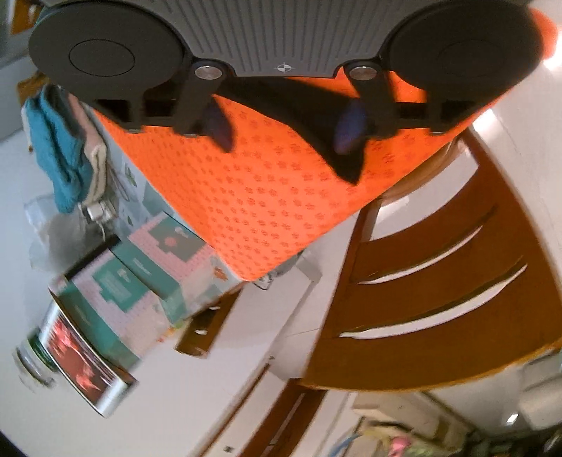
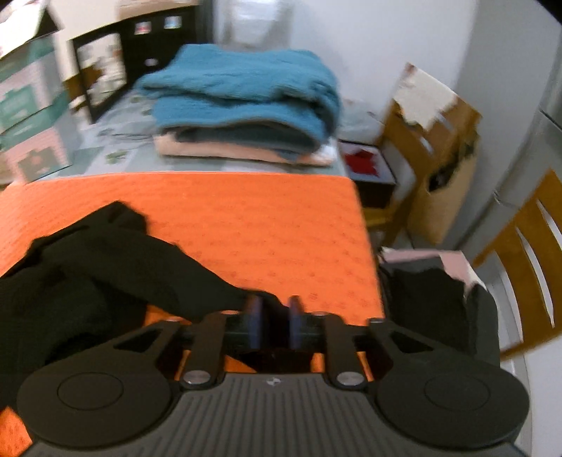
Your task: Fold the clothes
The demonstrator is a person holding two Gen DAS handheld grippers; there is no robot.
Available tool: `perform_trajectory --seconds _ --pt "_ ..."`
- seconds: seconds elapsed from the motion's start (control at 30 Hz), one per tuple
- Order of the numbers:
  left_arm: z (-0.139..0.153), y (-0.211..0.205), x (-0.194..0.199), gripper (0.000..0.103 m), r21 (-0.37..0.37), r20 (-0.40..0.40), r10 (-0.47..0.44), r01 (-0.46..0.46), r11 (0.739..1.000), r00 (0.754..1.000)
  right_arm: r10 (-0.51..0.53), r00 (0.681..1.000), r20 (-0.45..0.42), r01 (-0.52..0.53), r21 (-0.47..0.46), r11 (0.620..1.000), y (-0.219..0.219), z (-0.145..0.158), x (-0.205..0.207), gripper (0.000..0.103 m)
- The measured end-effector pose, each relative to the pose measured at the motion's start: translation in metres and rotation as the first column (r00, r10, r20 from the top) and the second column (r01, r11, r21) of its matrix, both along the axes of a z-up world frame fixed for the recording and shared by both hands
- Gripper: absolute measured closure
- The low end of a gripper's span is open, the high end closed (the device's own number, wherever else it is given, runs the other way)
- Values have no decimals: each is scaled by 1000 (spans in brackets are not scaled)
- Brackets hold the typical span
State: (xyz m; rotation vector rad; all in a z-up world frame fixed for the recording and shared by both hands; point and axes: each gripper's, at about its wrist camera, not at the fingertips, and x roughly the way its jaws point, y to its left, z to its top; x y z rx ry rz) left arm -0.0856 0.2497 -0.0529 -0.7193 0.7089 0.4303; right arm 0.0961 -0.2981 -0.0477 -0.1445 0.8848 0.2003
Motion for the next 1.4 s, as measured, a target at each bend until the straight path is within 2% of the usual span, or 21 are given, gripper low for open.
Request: perform_trajectory --seconds 0.07,0.13,0.27,0.4,0.5,0.63,0.67,0.83,1.0,1.13,1.4 --pt "3 -11 10 17 30 -2 -63 63 998 998 46 999 -9 -46 11 999 8 -1 -3 60" --pt "5 -23 20 16 53 -5 -128 128 990 992 92 996 -17 -92 23 995 16 -3 -7 57" --pt "-2 -50 40 16 39 -11 -255 256 966 967 199 980 -31 -198 40 979 44 -4 -1 53" --pt "-13 -76 60 16 19 -26 -361 362 932 932 272 961 -54 -269 60 961 71 -10 8 50" --pt "-22 -94 73 16 12 -41 -430 431 902 902 312 947 -80 -306 77 949 88 -19 13 44" --pt "-38 -117 90 15 10 -104 -519 522 853 849 327 937 -122 -315 106 943 102 -32 15 36" --pt "-41 -120 92 15 10 -114 -528 532 847 842 325 936 -133 -312 114 943 105 -35 15 35" --pt "-41 -117 88 14 1 -114 -518 522 853 848 321 936 -141 -302 143 943 117 -40 6 33" --pt "-41 -113 83 14 -8 -115 -509 511 859 853 394 914 -93 -382 125 916 137 -31 -17 29" --pt "-41 -111 80 13 -15 -116 -501 503 864 858 509 859 -52 -499 128 857 167 -22 -33 28" --pt "-25 -81 44 13 -16 -95 -409 410 912 908 664 747 -31 -656 126 744 236 -15 -53 28"
